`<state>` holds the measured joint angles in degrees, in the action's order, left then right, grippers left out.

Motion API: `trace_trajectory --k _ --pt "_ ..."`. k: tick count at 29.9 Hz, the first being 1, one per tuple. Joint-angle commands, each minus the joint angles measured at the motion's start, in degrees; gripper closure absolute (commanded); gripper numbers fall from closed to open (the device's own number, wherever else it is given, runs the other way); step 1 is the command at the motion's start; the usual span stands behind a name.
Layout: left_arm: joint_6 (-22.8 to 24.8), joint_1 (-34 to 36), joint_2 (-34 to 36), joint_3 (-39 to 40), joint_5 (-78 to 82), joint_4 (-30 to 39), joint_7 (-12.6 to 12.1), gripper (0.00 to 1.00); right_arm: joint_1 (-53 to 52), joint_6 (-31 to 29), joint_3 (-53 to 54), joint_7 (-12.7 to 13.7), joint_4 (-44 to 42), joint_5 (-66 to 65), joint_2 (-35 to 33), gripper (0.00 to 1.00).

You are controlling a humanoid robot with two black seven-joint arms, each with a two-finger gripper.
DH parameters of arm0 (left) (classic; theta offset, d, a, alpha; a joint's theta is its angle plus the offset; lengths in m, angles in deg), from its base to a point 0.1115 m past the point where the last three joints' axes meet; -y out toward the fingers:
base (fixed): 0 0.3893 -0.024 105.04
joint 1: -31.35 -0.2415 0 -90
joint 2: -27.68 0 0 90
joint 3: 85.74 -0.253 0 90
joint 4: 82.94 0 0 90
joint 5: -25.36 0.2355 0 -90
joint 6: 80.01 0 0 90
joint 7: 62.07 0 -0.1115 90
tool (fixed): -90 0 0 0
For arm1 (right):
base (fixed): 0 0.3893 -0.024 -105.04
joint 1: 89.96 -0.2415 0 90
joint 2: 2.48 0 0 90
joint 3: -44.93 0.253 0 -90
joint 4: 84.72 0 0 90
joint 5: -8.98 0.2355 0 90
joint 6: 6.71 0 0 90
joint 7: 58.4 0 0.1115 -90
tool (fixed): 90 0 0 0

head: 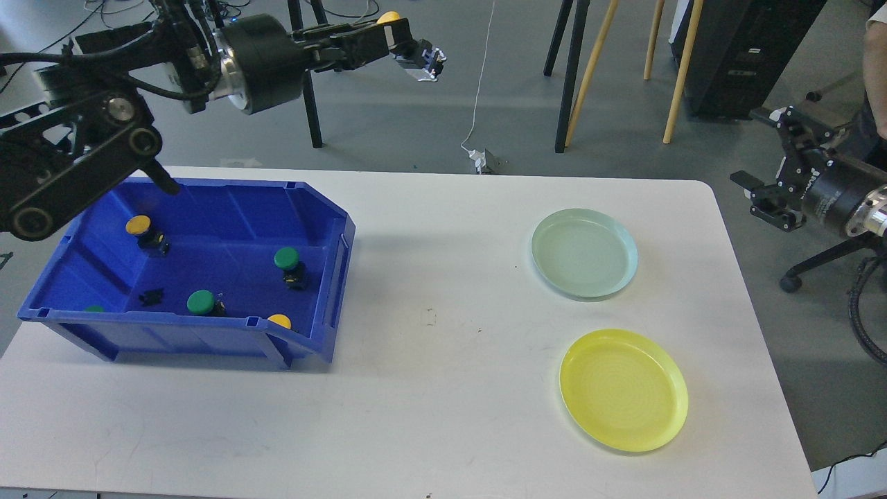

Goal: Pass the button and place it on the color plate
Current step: 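Lift the yellow button up out of the bin with the left gripper, then bring the right gripper to the left gripper and grasp the yellow button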

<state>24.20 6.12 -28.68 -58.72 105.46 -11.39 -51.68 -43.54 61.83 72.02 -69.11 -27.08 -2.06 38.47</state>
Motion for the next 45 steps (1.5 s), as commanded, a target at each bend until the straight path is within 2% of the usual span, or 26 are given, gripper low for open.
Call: trace_trajectory --k 1,9,15,24,35,45 --pt "-3.0 0.9 -7.4 -0.1 2.7 -4.7 0.2 0.66 -2.8 4.0 -0.5 2.2 1.8 2.4 1.4 0.01" --pt "-10.4 1.6 -15.4 -0.6 5.7 -12.8 0.9 0.67 -8.6 12.2 -0.8 5.8 6.2 11.1 8.3 0.01" --pt "-12.0 1.4 -16.9 -0.9 6.2 -14.0 0.9 0.67 -12.8 18.4 -2.7 6.5 9.0 11.5 15.2 0.01" --pt "-13.7 0.9 -18.3 -1.0 8.5 -14.0 0.9 0.67 -17.3 21.5 -4.4 6.4 13.9 16.1 17.3 0.01" --pt "-19.9 0.6 -20.7 -1.2 8.8 -14.6 2.2 0.68 -20.0 21.6 -4.4 6.4 14.7 19.4 19.5 0.01" --pt "-20.8 0.5 -21.4 -1.9 8.7 -14.5 2.3 0.68 -21.3 21.6 -4.3 6.3 14.6 19.4 20.7 0.02"
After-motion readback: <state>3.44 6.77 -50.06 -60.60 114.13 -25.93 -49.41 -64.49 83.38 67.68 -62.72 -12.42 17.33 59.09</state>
